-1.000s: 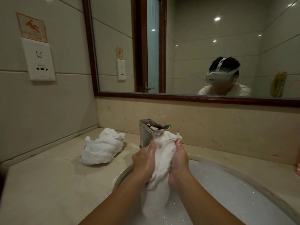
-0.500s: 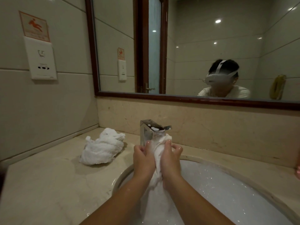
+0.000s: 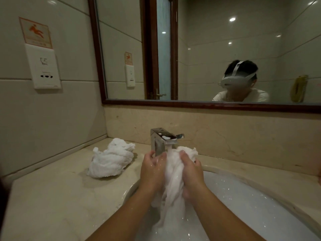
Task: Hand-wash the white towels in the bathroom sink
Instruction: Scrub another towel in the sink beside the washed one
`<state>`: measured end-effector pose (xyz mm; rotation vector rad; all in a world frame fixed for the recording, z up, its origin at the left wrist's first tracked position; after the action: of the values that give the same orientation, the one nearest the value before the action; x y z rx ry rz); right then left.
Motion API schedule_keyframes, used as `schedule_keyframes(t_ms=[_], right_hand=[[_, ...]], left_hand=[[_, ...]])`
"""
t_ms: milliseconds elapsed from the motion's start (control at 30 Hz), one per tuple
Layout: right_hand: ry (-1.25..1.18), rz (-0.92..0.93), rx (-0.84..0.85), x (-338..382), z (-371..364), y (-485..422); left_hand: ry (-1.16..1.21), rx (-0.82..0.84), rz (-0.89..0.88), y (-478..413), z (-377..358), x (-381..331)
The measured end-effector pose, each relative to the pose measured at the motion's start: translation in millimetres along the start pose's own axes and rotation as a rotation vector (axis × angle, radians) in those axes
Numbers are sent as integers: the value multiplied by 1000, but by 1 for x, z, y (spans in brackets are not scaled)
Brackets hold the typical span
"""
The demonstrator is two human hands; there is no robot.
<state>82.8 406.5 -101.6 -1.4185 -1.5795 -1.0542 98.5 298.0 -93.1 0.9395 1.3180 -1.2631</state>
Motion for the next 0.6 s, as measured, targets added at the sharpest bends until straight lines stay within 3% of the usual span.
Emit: schedule_keyframes(t_ms=[100,233,400,600], right_hand=[[-167,-59,13,-5,4,-7],[-271,-113,121,9,3,2],[-191,-103,174,12,-2,4],[263,112,21,5,-6,6]], left_hand=[[-40,106,-9,3,-1,0],[77,202,-67,7,-8,0],[158,265,150,7,-4,1],[43,-39,68,-1,-1,-2]])
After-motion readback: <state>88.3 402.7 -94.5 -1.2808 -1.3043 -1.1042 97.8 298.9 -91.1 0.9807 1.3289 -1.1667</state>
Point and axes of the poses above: each hand's wrist, its own y-axis away from the middle knuckle, its own z-axis out of the back of the hand, x = y × z, the point moved 1 cm from there along -y, towards the middle knuckle, and after that the axes turned 15 degrees about x, right-handed, at the moved point
